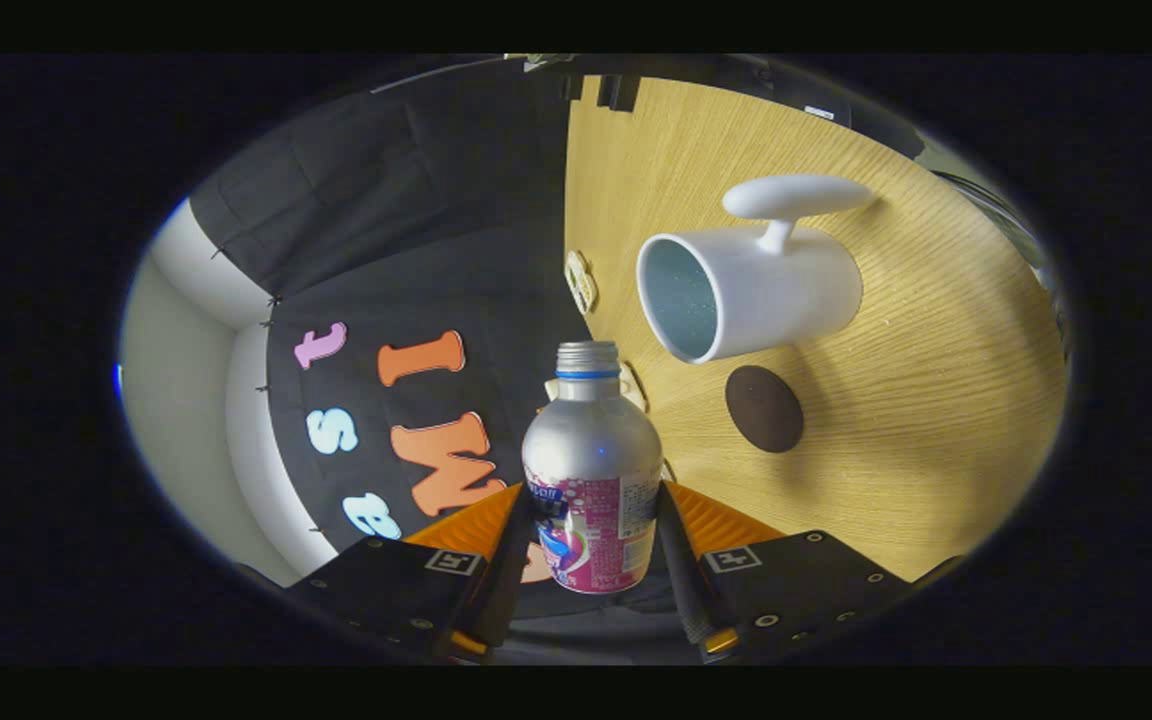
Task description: Take the bottle from table, then pour the juice into the cup, finally place the bottle on the coaster
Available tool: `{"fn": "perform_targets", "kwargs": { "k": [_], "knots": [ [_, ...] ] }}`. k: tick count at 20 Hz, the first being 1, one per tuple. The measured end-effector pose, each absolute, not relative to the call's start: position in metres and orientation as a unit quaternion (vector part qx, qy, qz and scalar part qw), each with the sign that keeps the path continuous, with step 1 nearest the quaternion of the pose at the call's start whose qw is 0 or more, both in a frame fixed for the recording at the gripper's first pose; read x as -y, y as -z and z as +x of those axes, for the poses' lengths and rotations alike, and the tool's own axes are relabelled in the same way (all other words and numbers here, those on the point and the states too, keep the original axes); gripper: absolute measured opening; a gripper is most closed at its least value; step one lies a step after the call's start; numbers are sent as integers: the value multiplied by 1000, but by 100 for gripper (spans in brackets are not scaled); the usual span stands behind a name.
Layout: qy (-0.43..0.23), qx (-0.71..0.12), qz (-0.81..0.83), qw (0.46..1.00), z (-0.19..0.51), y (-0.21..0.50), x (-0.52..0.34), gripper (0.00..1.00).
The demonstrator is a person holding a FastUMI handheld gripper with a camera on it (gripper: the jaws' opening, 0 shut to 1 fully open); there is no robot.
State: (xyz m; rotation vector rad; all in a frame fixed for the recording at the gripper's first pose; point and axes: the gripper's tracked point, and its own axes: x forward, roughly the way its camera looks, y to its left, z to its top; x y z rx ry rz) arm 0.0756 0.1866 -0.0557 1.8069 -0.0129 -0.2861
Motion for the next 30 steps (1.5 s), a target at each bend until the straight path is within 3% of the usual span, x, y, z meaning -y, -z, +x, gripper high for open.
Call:
{"fn": "perform_targets", "kwargs": {
  "k": [10,30],
  "knots": [
    [116,30,829,546,77,46,-181,65],
    [124,45,852,506,81,40,-169,66]
  ]
}}
